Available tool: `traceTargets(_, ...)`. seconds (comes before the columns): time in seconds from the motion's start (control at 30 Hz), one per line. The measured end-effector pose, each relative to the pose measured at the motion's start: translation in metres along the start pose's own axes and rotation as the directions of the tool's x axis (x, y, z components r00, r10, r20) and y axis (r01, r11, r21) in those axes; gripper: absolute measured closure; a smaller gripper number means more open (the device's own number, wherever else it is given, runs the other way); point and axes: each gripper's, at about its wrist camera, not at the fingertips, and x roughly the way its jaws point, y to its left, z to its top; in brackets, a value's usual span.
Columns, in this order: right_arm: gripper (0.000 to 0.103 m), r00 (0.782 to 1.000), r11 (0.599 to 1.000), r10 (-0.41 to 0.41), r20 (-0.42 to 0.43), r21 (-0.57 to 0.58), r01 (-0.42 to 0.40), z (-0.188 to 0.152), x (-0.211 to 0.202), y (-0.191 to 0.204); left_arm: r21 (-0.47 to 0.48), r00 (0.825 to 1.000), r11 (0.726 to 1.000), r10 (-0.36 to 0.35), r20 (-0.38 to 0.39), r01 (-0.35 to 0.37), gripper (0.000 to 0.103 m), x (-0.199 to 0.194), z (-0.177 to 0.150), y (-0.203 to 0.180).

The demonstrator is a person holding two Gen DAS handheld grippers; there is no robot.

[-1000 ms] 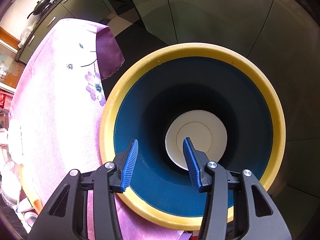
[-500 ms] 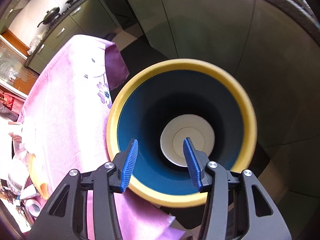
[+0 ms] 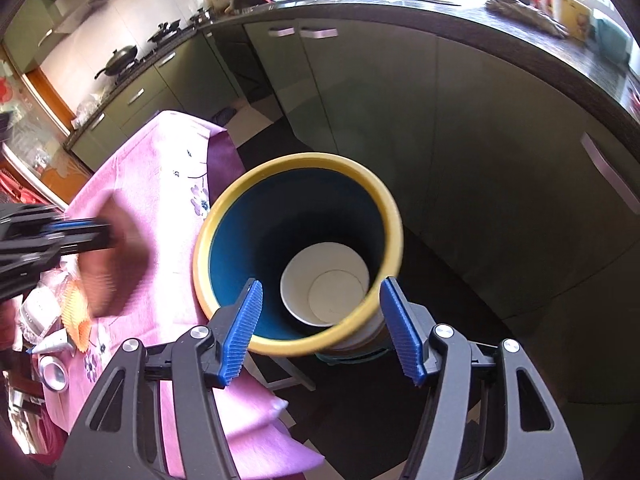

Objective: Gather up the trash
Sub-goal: 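Carry the brown tray over the bin and open the left gripper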

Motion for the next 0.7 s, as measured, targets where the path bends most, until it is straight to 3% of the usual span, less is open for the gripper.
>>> traceTargets(0.17,0.042,1.000,1.000,-0.007,0.018,0.016,0.007,-0.011,-0.013,-0.020,-0.015,0.998,0.999,0.040,-0.052,-0.041,0.099,0.058,0.022,-0.010)
traceTargets(0.37,0.040,1.000,0.999,-0.007,0.028,0.032,0.006,-0.015,-0.018,-0.031,-0.026,0.991,0.996,0.084,-0.099,-0.087,0.097,0.097,0.027,-0.014)
traceTargets(0.53,0.037,0.999,0.999,-0.011,0.036,0.036,0.010,-0.014,-0.020,-0.027,-0.014,0.989,0.993,0.117,-0.091,-0.119,0.072,0.098,0.027,-0.020)
traceTargets(0.7,0.037,0.999,1.000,-0.009,0.041,0.024,0.008,-0.014,-0.022,-0.023,-0.001,0.993,0.994,0.113,-0.035,-0.113,0.071,0.061,0.010,-0.017)
